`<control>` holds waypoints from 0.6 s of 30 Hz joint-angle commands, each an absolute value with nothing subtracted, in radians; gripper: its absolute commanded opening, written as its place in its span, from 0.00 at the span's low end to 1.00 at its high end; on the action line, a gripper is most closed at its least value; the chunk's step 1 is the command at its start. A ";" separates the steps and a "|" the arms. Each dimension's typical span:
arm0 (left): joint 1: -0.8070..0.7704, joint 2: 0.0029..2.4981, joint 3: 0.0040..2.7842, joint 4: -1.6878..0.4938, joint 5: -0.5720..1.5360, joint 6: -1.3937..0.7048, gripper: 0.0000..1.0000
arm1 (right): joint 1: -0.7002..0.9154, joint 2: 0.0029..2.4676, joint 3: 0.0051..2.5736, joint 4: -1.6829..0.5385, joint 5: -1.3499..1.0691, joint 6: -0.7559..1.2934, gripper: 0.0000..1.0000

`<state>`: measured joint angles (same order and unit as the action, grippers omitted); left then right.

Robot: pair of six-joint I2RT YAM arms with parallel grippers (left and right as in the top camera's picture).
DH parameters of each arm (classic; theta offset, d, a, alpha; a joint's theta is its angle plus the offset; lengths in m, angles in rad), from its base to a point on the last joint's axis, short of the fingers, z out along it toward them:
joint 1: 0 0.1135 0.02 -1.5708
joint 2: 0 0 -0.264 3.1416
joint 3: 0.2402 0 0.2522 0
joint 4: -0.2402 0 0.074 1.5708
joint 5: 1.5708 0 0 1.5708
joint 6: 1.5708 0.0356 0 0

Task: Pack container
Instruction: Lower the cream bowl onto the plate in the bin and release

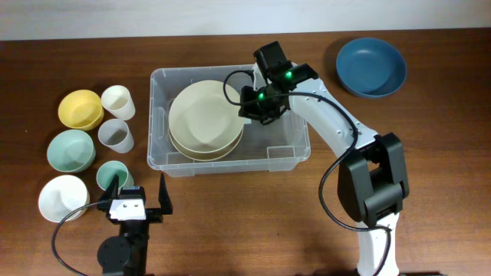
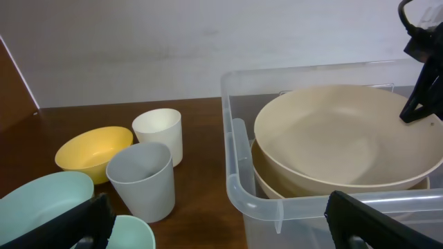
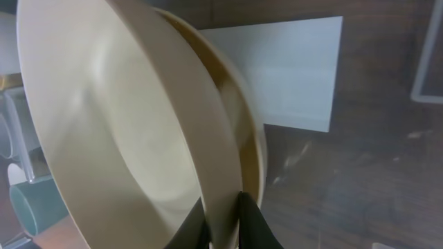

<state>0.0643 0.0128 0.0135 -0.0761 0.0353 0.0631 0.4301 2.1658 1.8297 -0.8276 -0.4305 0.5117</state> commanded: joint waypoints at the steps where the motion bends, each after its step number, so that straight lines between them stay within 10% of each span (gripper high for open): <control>1: 0.069 0.005 0.009 -0.080 0.048 0.057 0.99 | 0.448 2.179 1.838 -0.820 -0.434 0.514 0.10; 18: 0.069 0.005 0.009 -0.080 0.048 0.057 0.99 | 0.448 2.185 1.838 -0.822 -0.432 0.513 0.29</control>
